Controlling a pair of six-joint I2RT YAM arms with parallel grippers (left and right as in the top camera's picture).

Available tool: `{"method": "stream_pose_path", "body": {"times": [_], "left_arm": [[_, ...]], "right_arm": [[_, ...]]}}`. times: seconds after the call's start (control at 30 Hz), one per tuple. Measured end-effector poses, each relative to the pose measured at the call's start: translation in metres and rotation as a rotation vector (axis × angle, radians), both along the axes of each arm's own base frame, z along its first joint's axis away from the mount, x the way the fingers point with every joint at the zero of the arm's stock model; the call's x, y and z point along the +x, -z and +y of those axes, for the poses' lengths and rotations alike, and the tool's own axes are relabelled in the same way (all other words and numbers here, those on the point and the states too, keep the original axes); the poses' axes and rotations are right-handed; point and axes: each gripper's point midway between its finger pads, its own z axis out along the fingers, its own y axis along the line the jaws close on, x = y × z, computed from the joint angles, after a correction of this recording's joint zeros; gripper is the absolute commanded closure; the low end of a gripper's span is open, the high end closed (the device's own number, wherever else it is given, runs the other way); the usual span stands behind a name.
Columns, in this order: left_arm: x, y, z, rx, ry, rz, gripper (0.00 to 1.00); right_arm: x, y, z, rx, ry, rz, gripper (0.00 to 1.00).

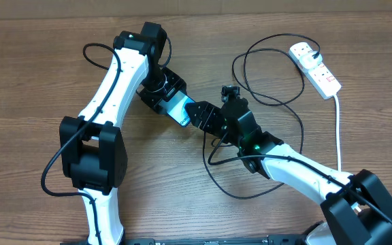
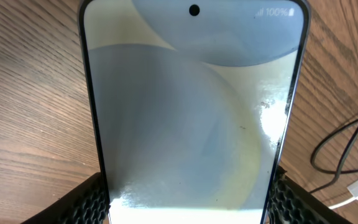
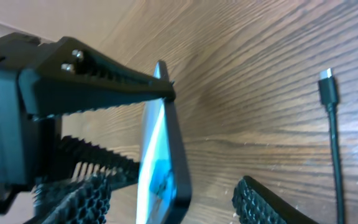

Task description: Plug charger to phone and switch on socket

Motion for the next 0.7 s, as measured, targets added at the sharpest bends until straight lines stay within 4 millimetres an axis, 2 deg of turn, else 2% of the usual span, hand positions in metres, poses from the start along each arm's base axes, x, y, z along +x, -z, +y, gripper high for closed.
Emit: {"method": "stream_pose_path", "body": {"times": [0.13, 0.37, 0.7], "left_arm": [[-0.001, 0.0, -0.003, -0.005, 0.004, 0.002, 0.96], [-0.002, -0.001, -0.016, -0.017, 0.031, -0.015, 0.96], [-0.01, -0.001, -0.04, -0.02, 0.068, -0.019, 0.96]], "right_arm": [[0.002, 0.007, 0.0, -0.003, 0.013, 0.017, 0.43], [0.002, 0.007, 0.0, 0.004, 0.019, 0.021, 0.46], [0.004, 0.008, -0.002, -0.002, 0.033, 0.018, 0.59]]}}
